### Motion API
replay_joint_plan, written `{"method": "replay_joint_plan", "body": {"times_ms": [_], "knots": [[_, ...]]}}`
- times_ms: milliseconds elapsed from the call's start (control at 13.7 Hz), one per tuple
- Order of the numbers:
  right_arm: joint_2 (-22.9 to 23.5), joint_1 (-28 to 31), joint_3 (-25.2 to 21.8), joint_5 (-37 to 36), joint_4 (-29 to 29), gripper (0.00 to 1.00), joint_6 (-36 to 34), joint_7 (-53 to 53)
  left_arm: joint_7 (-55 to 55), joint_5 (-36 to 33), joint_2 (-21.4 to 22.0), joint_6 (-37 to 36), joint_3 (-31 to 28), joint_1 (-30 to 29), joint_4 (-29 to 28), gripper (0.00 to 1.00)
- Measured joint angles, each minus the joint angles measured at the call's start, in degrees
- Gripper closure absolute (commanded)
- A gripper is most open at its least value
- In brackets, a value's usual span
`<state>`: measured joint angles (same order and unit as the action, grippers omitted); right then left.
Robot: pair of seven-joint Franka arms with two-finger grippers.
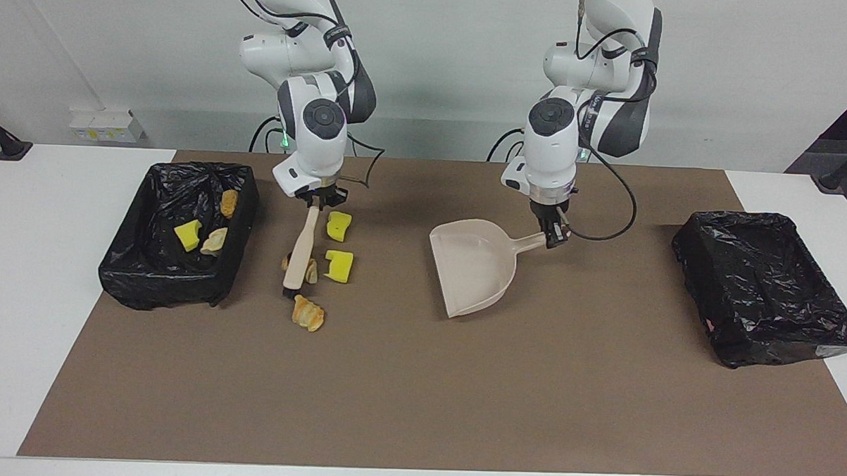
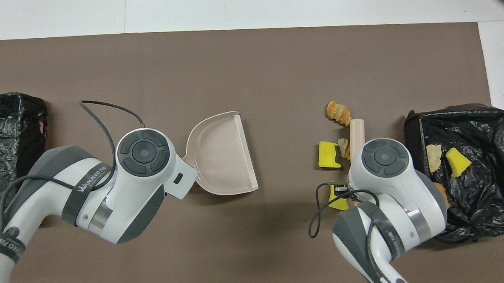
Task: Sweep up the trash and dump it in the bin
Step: 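Hold the dustpan with the left gripper while the right gripper sweeps debris, then sweep bread and sponge pieces toward the dustpan with the right gripper's brush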
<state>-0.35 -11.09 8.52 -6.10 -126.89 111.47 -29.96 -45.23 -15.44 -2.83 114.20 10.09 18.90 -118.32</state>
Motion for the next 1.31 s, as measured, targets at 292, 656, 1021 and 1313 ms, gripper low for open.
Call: {"method": "replay_joint_plan", "body": {"times_ms": [292, 656, 1021, 1313], "knots": [[6.83, -2.67, 0.01, 4.59, 11.72, 1.0, -1.1, -0.13, 0.1, -0.22, -0.09, -0.04, -0.22, 0.09, -1.56, 1.0], [4.95, -4.2, -0.14, 4.93, 16.23, 1.0, -12.02, -2.42, 0.3, -0.22, -0.47, -0.03, 0.06, 0.65, -2.46, 1.0], [-3.84, -4.54, -0.01, 4.99, 5.52, 1.0, -16.46, -7.03, 1.06, -0.15, -0.51, 0.02, 0.05, 1.0, -2.5, 1.0], [-10.96, -7.26, 0.08, 8.11, -4.43, 1.0, -16.46, -15.42, 2.26, -0.11, -0.52, 0.28, 0.06, 1.03, -2.85, 1.0]]}}
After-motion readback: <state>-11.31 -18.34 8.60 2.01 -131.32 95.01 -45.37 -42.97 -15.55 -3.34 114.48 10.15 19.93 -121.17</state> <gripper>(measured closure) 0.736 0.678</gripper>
